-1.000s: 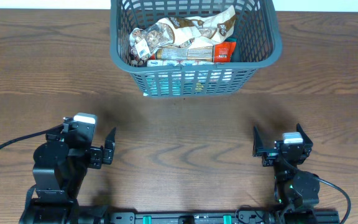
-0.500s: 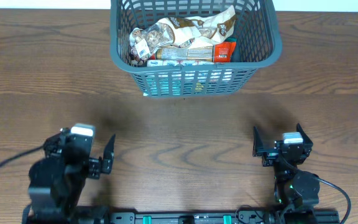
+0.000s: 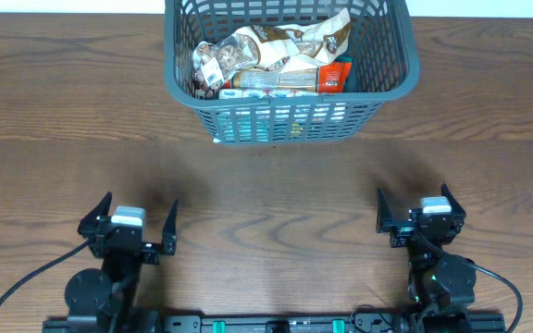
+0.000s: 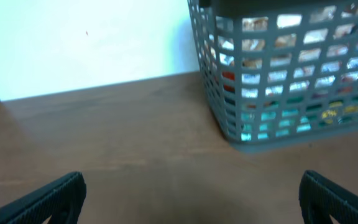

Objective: Pack container

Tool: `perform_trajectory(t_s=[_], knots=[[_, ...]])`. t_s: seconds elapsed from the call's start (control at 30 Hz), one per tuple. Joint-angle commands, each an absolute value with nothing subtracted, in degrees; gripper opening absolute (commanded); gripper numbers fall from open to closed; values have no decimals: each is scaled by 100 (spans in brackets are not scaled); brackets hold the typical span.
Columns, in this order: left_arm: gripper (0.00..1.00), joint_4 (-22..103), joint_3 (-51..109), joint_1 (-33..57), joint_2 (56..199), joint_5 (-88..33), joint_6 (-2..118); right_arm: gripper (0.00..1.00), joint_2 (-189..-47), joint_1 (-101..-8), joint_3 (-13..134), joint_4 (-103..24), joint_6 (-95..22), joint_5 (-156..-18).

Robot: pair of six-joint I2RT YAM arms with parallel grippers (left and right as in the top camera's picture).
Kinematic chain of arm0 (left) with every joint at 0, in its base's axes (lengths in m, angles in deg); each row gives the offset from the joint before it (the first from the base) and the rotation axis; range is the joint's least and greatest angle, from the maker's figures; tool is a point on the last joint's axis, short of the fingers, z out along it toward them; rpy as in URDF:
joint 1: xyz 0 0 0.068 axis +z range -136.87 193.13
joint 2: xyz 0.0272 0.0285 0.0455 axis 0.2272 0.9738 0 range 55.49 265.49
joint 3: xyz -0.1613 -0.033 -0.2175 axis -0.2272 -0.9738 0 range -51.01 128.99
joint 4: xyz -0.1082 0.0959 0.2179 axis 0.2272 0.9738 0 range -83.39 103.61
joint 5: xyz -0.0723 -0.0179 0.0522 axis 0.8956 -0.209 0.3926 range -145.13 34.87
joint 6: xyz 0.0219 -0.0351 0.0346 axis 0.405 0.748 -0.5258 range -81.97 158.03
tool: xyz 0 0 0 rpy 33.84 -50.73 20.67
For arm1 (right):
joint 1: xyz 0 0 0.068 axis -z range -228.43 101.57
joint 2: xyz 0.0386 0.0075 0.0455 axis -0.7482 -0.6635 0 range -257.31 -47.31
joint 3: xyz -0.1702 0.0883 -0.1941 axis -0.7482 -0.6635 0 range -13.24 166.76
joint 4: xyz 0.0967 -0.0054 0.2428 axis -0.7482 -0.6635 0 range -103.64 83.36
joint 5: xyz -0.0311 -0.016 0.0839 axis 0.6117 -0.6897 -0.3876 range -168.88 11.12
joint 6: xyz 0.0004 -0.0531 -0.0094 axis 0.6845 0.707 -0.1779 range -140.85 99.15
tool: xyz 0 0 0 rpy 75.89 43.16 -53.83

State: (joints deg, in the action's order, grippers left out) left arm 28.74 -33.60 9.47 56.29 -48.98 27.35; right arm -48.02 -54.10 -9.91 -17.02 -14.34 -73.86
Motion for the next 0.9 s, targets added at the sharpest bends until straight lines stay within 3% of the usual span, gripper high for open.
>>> perform_trajectory(t_s=[0.0, 0.27, 0.87], knots=[[99, 2205, -3774, 912, 5563, -4835, 2974, 99, -4763, -5373, -1019, -1684, -1500, -7314], [99, 1093, -4615, 912, 5563, -5611, 3610, 99, -4763, -5373, -1019, -1684, -1500, -7314], [99, 1062, -5078, 912, 5563, -5792, 3684, 99, -4763, -5373, -1019, -1684, -1500, -7314]])
